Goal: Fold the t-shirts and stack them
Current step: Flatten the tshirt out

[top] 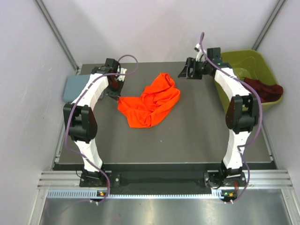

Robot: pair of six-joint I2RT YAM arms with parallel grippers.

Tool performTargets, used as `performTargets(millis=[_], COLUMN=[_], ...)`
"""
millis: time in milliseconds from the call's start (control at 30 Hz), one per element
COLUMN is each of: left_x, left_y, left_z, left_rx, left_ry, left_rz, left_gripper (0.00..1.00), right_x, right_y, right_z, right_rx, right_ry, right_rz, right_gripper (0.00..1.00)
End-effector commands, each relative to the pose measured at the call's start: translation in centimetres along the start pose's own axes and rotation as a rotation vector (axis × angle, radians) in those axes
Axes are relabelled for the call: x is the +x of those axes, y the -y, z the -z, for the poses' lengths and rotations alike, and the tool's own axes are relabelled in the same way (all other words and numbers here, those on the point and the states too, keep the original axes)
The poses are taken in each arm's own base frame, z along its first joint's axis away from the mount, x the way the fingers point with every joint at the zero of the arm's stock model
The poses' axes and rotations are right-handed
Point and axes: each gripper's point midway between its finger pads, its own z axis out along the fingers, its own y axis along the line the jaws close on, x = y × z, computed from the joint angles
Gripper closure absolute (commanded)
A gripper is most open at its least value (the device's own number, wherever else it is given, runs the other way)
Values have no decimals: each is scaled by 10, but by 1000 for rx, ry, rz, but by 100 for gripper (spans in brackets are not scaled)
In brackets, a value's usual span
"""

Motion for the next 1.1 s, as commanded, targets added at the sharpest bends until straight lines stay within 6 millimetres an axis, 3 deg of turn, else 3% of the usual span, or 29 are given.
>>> performTargets(millis=[0,33,167,233,400,467,500,533,567,600,667,700,767,833,900,967,1000,1067], left_x=[-25,-24,-26,-31,-40,-41,-45,-46,-49,-56,-61,-68,-71,-75,-77,-75,-73,-70], left_y=[-8,-2,2,2,2,3,3,3,3,2,0,-2,-5,-6,-6,-5,-4,-1], left_z=[-1,-7,-10,-8,-9,-9,-7,-8,-7,-3,-4,-1,-4,-4,-5,-8,-9,-10], left_rx=[-39,-6,21,23,29,36,37,38,40,38,34,31,27,27,29,33,41,52], left_ry=[49,35,40,54,72,69,80,79,87,105,114,133,134,141,146,137,130,125], left_rz=[-6,-8,-6,-9,-10,-12,-16,-16,-18,-21,-21,-21,-27,-37,-39,-39,-34,-31], left_gripper=[100,100,100,100,100,100,100,100,100,100,100,100,100,100,100,100,100,100], right_x=[9,15,42,50,92,101,120,126,123,144,146,164,168,180,168,148,124,102], right_y=[-18,-24,-18,-18,-4,-4,5,5,-1,3,1,2,-4,-8,-12,-12,-15,-17], right_z=[-34,-43,-82,-92,-111,-103,-95,-88,-76,-68,-48,-40,-26,-18,-12,-5,-3,7], right_rx=[-110,-136,-157,-171,-155,-124,-79,-74,-76,-64,-53,-42,-45,-58,-39,-22,-24,8], right_ry=[-40,-58,-130,-151,-249,-274,-317,-329,-320,-358,-351,-386,-386,-404,-367,-327,-280,-246], right_rz=[-8,-15,-51,-75,-160,-168,-194,-208,-215,-265,-282,-315,-320,-331,-288,-233,-156,-76], right_gripper=[25,26,26,25,31,38,48,53,58,61,77,89,96,73,44,38,36,24])
